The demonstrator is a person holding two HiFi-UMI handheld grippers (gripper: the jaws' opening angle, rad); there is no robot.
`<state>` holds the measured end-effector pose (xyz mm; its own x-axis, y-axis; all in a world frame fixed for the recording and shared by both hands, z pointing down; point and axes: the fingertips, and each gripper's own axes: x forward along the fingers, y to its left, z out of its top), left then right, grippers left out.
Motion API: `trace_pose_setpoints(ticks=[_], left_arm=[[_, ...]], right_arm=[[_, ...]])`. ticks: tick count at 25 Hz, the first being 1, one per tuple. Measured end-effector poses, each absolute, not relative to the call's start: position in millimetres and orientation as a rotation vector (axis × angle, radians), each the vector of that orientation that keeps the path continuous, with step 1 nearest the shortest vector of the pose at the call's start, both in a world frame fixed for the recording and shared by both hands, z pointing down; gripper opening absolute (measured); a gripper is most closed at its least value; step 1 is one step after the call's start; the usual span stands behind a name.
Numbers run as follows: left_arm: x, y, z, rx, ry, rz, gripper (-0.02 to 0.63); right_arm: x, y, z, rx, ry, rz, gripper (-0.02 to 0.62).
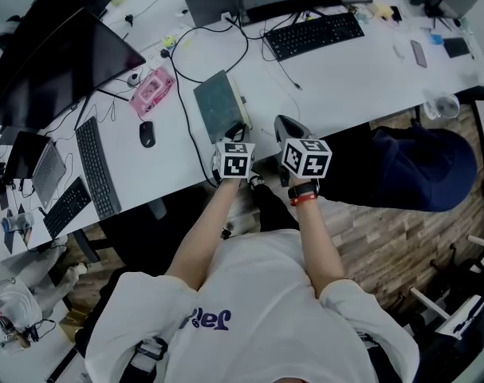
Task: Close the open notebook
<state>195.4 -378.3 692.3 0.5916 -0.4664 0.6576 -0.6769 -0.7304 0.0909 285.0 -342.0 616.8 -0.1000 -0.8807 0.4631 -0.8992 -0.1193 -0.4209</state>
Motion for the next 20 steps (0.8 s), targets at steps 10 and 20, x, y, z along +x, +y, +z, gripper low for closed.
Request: trace_pose_setpoints(ticks=[10, 20], left_arm=[[211.4, -378.9, 721.6, 2.514, -0.890, 0.984, 0.074], [223.5, -377.0, 754.2, 2.483, -0.872, 1.089, 0.076]], right_arm=[[294.3, -337.8, 629.4, 2.105, -2.047, 1.075, 0.011], [312.6, -325.3, 657.8, 2.137, -1.986, 1.167, 0.012]])
